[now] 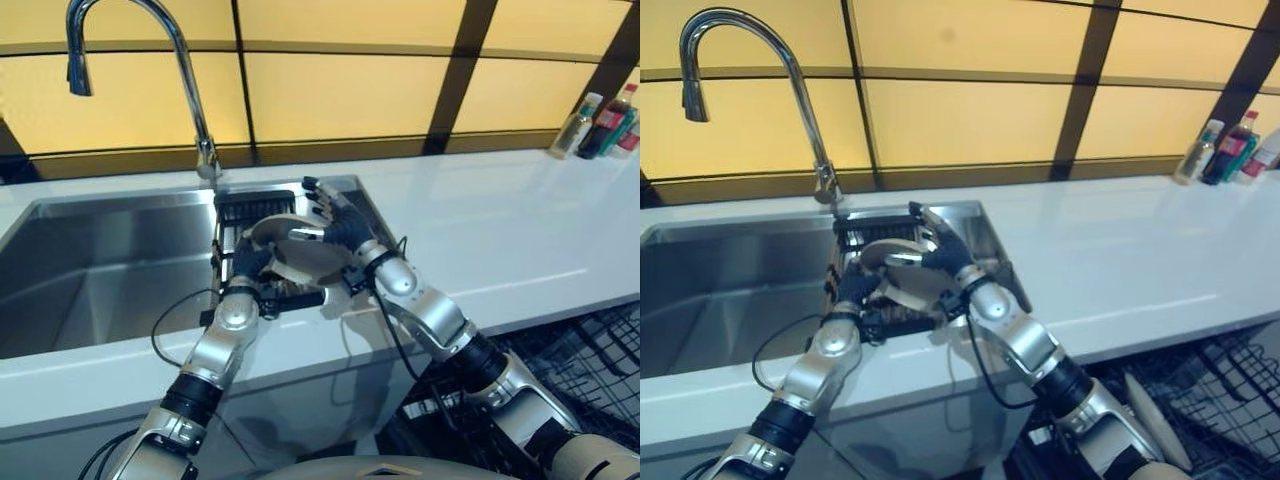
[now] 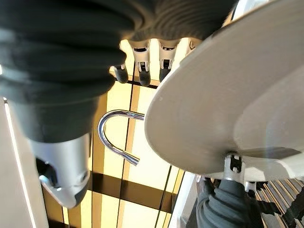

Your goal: Pick up plates and place into dishwasher.

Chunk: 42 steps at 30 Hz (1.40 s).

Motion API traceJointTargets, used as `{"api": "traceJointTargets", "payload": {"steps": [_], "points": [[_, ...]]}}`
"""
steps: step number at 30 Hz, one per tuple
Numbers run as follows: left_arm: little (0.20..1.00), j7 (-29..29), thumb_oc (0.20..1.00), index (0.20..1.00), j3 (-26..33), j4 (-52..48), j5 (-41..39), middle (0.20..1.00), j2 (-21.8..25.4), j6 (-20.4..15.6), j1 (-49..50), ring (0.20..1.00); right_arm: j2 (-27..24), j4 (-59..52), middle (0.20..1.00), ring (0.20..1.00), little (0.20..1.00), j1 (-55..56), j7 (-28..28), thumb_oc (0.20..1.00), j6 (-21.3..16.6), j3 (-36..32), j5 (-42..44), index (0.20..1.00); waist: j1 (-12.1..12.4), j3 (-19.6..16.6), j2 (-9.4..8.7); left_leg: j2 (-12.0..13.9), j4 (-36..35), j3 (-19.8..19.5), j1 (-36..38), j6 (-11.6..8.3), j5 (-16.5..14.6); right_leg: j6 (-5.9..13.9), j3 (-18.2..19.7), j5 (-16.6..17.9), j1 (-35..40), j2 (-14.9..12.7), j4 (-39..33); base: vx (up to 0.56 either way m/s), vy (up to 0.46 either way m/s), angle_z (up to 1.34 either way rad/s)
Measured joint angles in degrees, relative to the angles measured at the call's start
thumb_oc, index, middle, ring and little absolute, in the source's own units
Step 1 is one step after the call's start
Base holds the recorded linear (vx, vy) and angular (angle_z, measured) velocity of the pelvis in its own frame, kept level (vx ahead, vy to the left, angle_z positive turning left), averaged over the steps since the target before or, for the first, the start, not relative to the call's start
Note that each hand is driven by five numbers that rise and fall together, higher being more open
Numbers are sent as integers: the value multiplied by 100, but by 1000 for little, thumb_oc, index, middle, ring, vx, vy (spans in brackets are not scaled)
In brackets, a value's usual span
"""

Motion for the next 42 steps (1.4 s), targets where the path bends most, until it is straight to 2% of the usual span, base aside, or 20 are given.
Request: {"api": "traceJointTargets", "payload": {"steps": [9, 14, 18, 21, 24, 25, 26, 27, 32, 42], "points": [[200, 5, 200, 200, 0, -6, 17, 200, 25, -18, -94, 200, 13, 17, 1000, 1000, 1000, 0, -87, 1000, 354, 0, 93, 1000, -1, 142, 7, 8, -6, -93, 2, -1, 0, -3, -95, -26, 63, -5, 1, 10, 23, 6], [200, -24, 200, 200, 0, -14, 61, 200, 55, -35, -128, 200, -70, 150, 1000, 1000, 1000, 0, 62, 1000, 1085, 12, -80, 1000, -1, 179, -37, 12, 1, -156, 9, -8, 5, 10, -162, -45, 111, -6, 2, 5, -5, 7], [200, -29, 200, 200, 7, -14, 238, 200, 154, -36, -153, 200, -418, 183, 1000, 1000, 1000, 0, 453, 1000, 1618, 130, -434, 1000, 2, 231, -116, 18, 3, -165, 8, -16, 10, 10, -172, -45, 117, -1, 2, 2, -50, 2], [200, -30, 200, 200, 41, -14, 240, 200, 220, -36, -177, 200, -669, 254, 1000, 1000, 1000, 0, 691, 1000, 1817, 130, -635, 1000, 2, 284, -211, 27, 4, -165, 13, -25, 28, 9, -171, -44, 125, 8, 2, 8, -56, 0], [200, -28, 200, 200, 54, -14, 241, 200, 230, -36, -197, 200, -814, 255, 1000, 1000, 1000, -4, 842, 1000, 1858, 126, -713, 1000, -1, 310, -254, 27, 3, -164, 21, -25, 28, 5, -168, -42, 130, 10, 3, 3, -10, 0], [200, -28, 200, 200, 56, -14, 242, 200, 230, -36, -206, 200, -821, 253, 903, 903, 903, -9, 903, 903, 1869, 126, -744, 903, 0, 314, -261, 27, 3, -164, 22, -25, 28, 1, -167, -39, 131, 10, 3, 0, 0, 0], [200, -29, 200, 200, 63, -14, 242, 200, 230, -36, -208, 200, -819, 244, 526, 526, 526, -31, 996, 526, 1939, 126, -809, 526, -1, 317, -264, 27, 3, -162, 26, -25, 28, -9, -162, -31, 132, 11, 3, 0, 0, 0], [200, -30, 200, 200, 63, -14, 242, 200, 230, -36, -208, 200, -819, 244, 200, 200, 200, -55, 1067, 200, 1983, 126, -870, 200, 0, 319, -266, 27, 3, -161, 28, -25, 28, -11, -161, -30, 134, 11, 3, 0, 0, 0], [200, -65, 200, 200, 67, -14, 243, 200, 231, -28, -207, 200, -821, 242, 200, 200, 200, -108, 1328, 200, 2071, 126, -920, 200, 2, 350, -283, 29, 2, -158, 87, -25, 26, 10, -146, -46, 189, 13, 2, 0, 0, 0], [200, -210, 200, 200, 51, -93, 243, 200, 225, -13, -205, 200, -840, 243, 200, 200, 200, -120, 1210, 200, 2072, 69, -1036, 200, 15, 396, -333, 34, 2, -144, 117, -26, 24, 11, -109, -50, 210, 22, 2, 0, 0, 0]]}}
